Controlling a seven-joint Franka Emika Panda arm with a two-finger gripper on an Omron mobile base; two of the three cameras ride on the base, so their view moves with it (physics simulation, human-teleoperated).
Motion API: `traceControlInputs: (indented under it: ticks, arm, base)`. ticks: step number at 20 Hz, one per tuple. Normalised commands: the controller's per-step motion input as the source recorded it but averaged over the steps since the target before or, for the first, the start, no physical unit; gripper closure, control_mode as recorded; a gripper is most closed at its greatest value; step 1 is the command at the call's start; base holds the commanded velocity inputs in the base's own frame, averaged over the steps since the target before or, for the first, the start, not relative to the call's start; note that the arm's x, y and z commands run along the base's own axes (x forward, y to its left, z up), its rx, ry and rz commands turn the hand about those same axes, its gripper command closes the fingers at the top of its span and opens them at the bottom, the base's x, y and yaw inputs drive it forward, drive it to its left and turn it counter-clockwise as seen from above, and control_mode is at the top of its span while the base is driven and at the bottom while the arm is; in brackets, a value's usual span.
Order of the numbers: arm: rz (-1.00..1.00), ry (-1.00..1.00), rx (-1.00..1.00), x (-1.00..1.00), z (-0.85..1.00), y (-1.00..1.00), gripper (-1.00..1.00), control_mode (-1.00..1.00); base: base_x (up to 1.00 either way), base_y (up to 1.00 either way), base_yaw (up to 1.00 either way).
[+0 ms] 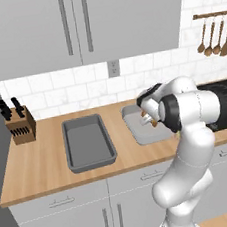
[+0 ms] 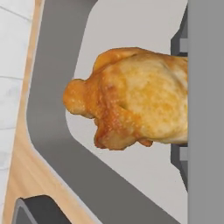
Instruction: Place one cucumber and one chicken drumstick in each tupperware on the nearby counter, to pack two identical lunches.
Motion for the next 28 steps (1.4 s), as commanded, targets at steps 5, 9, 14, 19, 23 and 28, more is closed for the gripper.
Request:
traceControlInputs:
  ticks: [5,9,14,19,23,28]
  arm:
    - [0.09,0.00,0.00,0.31,-0.43,0.00,1.00,-1.00]
    - [0.07,0.00,0.00,0.26,-0.36,0.00,1.00,-1.00]
    - [0.05,0.00,0.00,0.21,-0.28,0.00,1.00,-1.00]
    - [0.00,0.00,0.00,-0.02,0.10,0.00,-1.00,-1.00]
    - [0.00,-0.04,-0.03,-0.13,0.69,0.01,-1.00,-1.00]
    - [0.00,-0.06,-0.01,-0.27,0.77,0.00,-1.00,-1.00]
  base:
    - [0.00,0.00,0.00]
    - [0.00,0.00,0.00]
    - [0.00,0.00,0.00]
    - [0.00,0.00,0.00]
    - [0.00,0.00,0.00]
    - [0.00,0.00,0.00]
